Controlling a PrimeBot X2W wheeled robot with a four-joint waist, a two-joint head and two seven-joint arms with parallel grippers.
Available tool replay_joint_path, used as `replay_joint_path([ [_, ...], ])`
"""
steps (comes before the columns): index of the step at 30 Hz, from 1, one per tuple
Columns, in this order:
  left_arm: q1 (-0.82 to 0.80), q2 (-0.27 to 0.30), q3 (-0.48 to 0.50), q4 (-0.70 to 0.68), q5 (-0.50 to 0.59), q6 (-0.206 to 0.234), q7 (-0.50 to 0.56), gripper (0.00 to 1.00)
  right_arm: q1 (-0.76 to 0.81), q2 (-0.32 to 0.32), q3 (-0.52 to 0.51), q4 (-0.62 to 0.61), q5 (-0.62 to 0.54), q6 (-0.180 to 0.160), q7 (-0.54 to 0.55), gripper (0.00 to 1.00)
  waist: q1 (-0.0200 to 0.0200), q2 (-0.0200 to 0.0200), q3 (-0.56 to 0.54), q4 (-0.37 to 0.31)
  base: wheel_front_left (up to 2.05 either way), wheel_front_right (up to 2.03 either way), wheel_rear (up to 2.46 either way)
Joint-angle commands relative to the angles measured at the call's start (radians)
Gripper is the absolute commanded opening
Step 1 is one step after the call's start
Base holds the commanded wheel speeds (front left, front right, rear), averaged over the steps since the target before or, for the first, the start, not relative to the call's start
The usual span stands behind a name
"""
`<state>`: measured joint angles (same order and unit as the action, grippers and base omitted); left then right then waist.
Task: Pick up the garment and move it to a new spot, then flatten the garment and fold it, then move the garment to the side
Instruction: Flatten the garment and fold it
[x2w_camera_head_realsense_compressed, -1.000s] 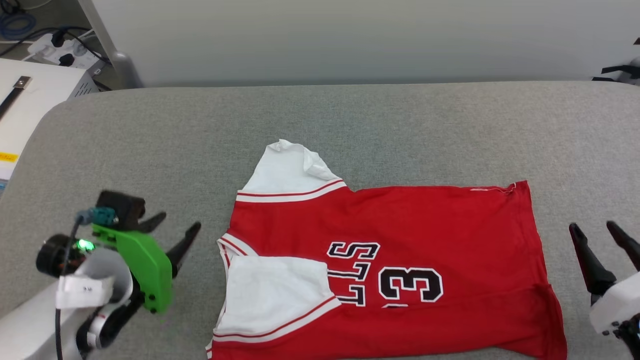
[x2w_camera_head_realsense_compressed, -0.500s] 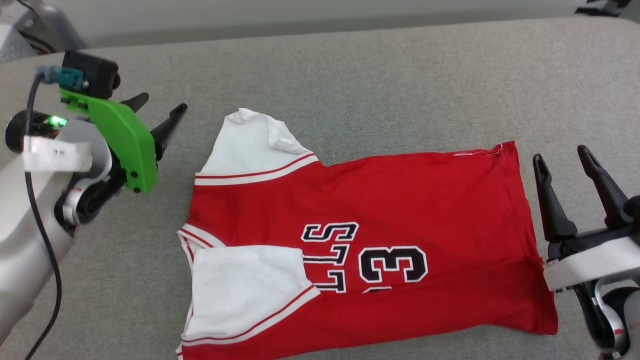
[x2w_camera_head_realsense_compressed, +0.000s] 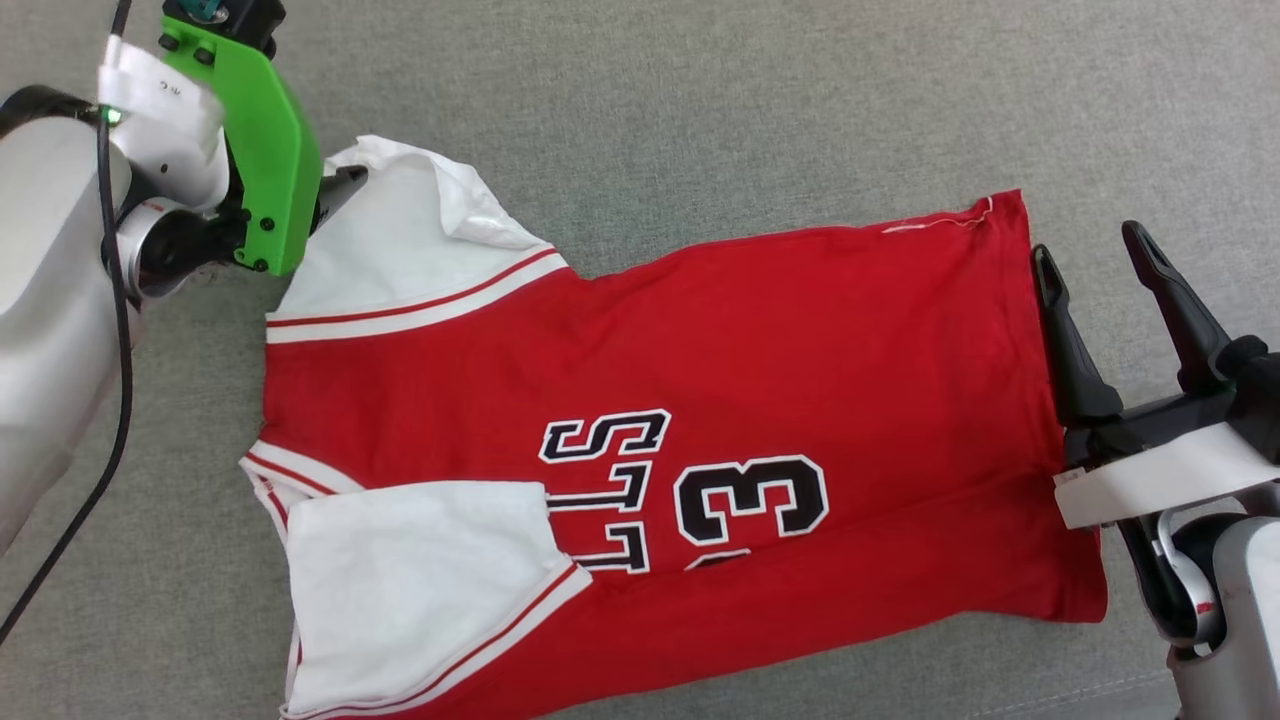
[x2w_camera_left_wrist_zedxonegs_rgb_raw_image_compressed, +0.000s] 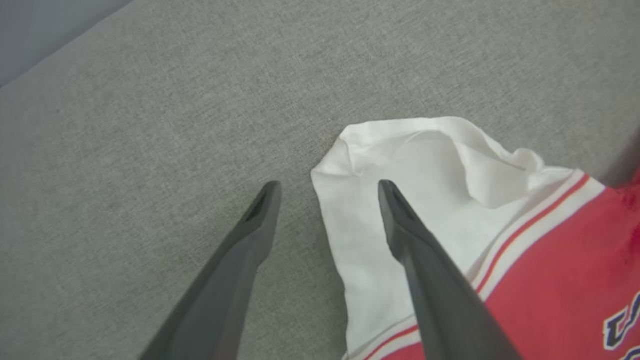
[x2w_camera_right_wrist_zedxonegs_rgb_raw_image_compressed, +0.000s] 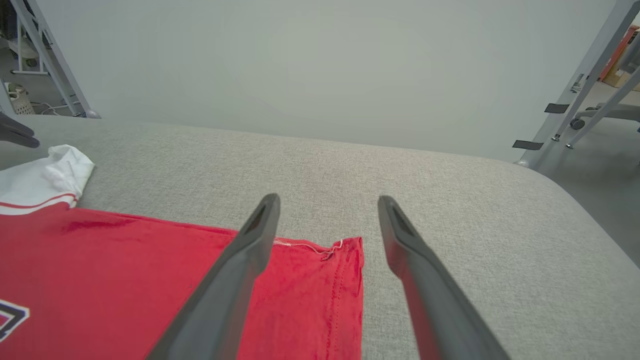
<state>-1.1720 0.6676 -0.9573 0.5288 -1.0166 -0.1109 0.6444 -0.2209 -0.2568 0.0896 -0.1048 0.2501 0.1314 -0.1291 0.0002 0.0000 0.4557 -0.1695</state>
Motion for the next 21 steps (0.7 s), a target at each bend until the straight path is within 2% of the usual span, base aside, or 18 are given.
replay_joint_path([
  [1,-0.026,-0.008,-0.010,0.013,0.020,-0.006,0.008,1.00,-0.026,0.004,0.005,0.008,-0.001,-0.001,-0.012,1.00,-0.0002,0.0000,0.056,-0.035,0.00,0.00,0.00],
  [6,-0.064,-0.021,-0.085,0.051,0.082,-0.015,0.041,1.00,-0.058,0.005,0.019,0.033,0.004,-0.001,-0.028,1.00,-0.0002,0.0000,0.080,-0.040,0.00,0.00,0.00],
  [10,-0.060,-0.025,-0.134,0.073,0.081,-0.019,0.073,1.00,-0.074,0.000,0.028,0.052,0.008,-0.001,-0.037,1.00,-0.0002,0.0000,0.082,-0.042,0.00,0.00,0.00],
  [11,-0.055,-0.026,-0.147,0.070,0.074,-0.019,0.077,0.92,-0.076,-0.003,0.028,0.058,0.011,-0.001,-0.039,1.00,-0.0002,0.0000,0.080,-0.042,0.00,0.00,0.00],
  [12,-0.052,-0.025,-0.156,0.066,0.069,-0.019,0.079,0.16,-0.076,-0.005,0.025,0.062,0.013,-0.001,-0.041,1.00,-0.0002,0.0000,0.077,-0.040,0.00,0.00,0.00],
  [13,-0.048,-0.022,-0.167,0.061,0.063,-0.019,0.079,0.00,-0.076,-0.008,0.023,0.067,0.015,-0.001,-0.042,1.00,-0.0002,0.0000,0.071,-0.037,0.00,0.00,0.00],
  [17,-0.047,-0.006,-0.189,0.043,0.055,-0.019,0.035,0.00,-0.079,-0.020,0.005,0.077,0.025,-0.001,-0.037,1.00,-0.0002,0.0000,0.043,-0.025,0.00,0.00,0.00],
  [21,-0.051,-0.003,-0.191,0.020,0.056,-0.020,-0.047,0.00,-0.097,-0.069,-0.009,0.086,0.038,-0.001,-0.003,1.00,-0.0002,0.0000,0.003,-0.004,0.00,0.00,0.00],
])
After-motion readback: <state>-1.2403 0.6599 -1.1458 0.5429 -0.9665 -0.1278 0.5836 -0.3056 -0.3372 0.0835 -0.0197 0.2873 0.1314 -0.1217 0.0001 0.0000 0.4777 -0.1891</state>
